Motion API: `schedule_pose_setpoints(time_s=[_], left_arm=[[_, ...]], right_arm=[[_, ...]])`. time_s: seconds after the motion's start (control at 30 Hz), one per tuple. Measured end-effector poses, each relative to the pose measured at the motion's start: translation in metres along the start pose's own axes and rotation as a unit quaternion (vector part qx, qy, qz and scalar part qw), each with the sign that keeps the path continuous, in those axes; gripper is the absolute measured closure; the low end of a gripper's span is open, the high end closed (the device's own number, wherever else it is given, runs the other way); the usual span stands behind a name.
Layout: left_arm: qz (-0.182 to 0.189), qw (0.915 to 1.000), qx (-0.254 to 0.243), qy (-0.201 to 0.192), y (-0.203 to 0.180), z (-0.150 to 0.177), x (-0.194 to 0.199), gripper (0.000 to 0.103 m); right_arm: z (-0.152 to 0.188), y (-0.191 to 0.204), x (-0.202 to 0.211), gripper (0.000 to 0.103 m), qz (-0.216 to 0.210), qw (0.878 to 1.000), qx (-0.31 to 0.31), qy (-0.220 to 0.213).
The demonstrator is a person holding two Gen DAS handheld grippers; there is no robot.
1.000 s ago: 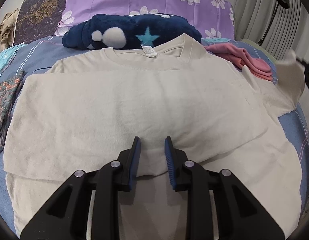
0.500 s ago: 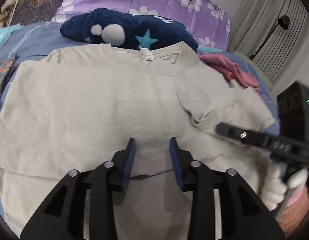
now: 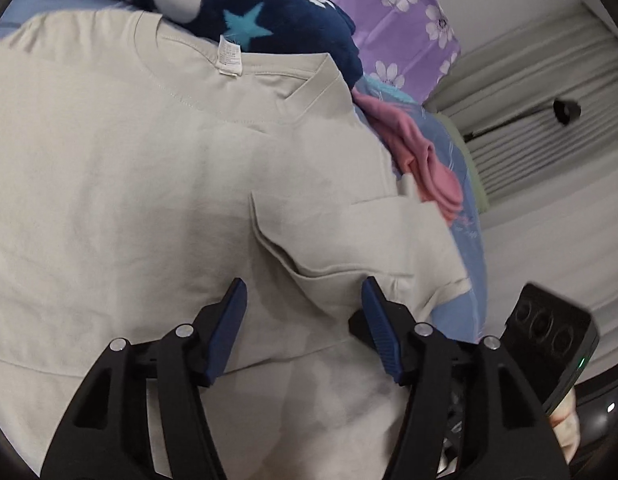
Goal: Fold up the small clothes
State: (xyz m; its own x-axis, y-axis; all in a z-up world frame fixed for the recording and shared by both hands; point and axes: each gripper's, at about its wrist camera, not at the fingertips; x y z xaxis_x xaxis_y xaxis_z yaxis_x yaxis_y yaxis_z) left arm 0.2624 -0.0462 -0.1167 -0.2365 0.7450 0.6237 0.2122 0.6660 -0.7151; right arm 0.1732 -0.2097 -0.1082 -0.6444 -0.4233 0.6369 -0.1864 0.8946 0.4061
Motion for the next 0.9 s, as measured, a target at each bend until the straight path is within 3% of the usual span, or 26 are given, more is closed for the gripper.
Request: schedule_pose_setpoints(time_s=[0.07, 0.17, 0.2, 0.23, 0.3, 0.5, 0.67, 0.73, 0.87, 0.9], left_arm=[[0.023, 0.9989, 0.040, -0.009, 0.004, -0.005, -0.004, 0.032], [0.031, 0.9974, 0.065, -0.004, 0.003, -0.012, -0.017, 0.031], [0.026, 0.9976, 0.064, -0.003, 0.000, -0.013, -0.021, 0.037], [0.026, 0.9979, 0.059, -0.001, -0.003, -0.014, -0.025, 0.067], [0.049, 0.9973, 0.054, 0.012, -0.010, -0.016, -0.031, 0.097], [0.025, 0.9978, -0.051, -0.035, -0.057, -0.022, 0.002, 0.100], [0.033, 0.9913, -0.104, -0.073, -0.089, -0.036, 0.052, 0.100], [0.028, 0.9871, -0.125, -0.096, -0.098, -0.040, 0.077, 0.100], [0.005, 0.9781, -0.153, -0.141, -0.108, -0.050, 0.122, 0.100], [-0.003, 0.9761, -0.157, -0.150, -0.107, -0.051, 0.132, 0.100]], right_arm=[[0.002, 0.007, 0.001, 0.099, 0.011, 1.000, 0.024, -0.001], [0.005, 0.014, 0.001, 0.099, 0.012, 0.999, 0.040, 0.000], [0.005, 0.015, 0.001, 0.099, 0.012, 0.999, 0.042, -0.001], [0.006, 0.017, 0.002, 0.099, 0.013, 0.999, 0.045, -0.003], [0.006, 0.018, 0.002, 0.097, 0.016, 0.999, 0.050, -0.003], [0.006, 0.015, 0.020, 0.082, 0.013, 0.998, 0.056, -0.020], [0.008, -0.005, 0.049, 0.082, 0.013, 0.998, 0.044, -0.032], [0.011, -0.017, 0.053, 0.082, 0.038, 0.998, 0.035, -0.028], [0.024, -0.049, 0.046, 0.081, 0.130, 0.991, 0.014, 0.007], [0.027, -0.057, 0.042, 0.084, 0.145, 0.989, 0.001, 0.018]])
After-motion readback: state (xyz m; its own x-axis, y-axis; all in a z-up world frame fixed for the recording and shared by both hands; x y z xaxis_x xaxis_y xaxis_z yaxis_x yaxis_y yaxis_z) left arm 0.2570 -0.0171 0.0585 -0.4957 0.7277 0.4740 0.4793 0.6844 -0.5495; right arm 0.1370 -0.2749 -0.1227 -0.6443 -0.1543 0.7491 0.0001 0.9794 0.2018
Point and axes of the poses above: each gripper's, at about its wrist camera, not at the fingertips, and x roughly against the way its jaws point, y to its left, z to its underside, and after that the axes turned 2 degrees about z, right-handed
